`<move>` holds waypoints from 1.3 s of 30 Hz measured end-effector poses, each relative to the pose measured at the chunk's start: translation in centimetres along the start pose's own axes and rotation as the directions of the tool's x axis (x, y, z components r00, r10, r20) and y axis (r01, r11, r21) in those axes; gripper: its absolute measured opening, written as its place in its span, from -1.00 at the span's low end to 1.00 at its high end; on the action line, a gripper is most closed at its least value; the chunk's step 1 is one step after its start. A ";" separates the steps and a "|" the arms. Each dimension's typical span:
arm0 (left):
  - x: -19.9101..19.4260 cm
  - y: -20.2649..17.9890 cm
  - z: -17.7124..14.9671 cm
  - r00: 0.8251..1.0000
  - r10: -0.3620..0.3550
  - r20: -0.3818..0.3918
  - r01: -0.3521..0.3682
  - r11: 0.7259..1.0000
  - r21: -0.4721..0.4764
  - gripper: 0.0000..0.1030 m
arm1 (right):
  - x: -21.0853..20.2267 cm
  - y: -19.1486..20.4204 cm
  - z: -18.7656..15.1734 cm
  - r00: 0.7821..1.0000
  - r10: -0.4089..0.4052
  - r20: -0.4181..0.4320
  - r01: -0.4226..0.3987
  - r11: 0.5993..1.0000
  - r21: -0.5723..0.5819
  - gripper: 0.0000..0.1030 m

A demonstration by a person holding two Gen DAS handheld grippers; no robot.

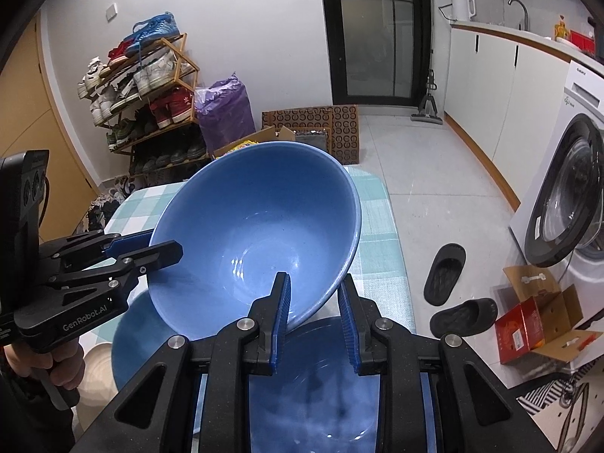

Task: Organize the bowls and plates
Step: 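Lift the blue bowl off the cloth with both grippers, then carry the held blue bowl over another blue bowl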

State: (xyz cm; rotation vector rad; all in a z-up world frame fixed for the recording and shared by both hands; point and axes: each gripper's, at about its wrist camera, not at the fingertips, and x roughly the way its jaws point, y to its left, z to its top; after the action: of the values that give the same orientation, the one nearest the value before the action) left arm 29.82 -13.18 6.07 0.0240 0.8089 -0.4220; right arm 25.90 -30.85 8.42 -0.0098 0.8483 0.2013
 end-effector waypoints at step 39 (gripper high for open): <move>-8.8 1.6 -6.9 0.995 0.072 0.075 -0.068 0.997 -0.048 -0.51 | -6.9 8.2 -5.6 0.996 0.082 0.025 -0.079 0.991 -0.111 -0.49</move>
State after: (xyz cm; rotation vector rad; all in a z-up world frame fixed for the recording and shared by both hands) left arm 20.26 -7.38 7.25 -0.0059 0.7397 -0.3362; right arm 15.82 -24.47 10.47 -0.0761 0.8079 0.3231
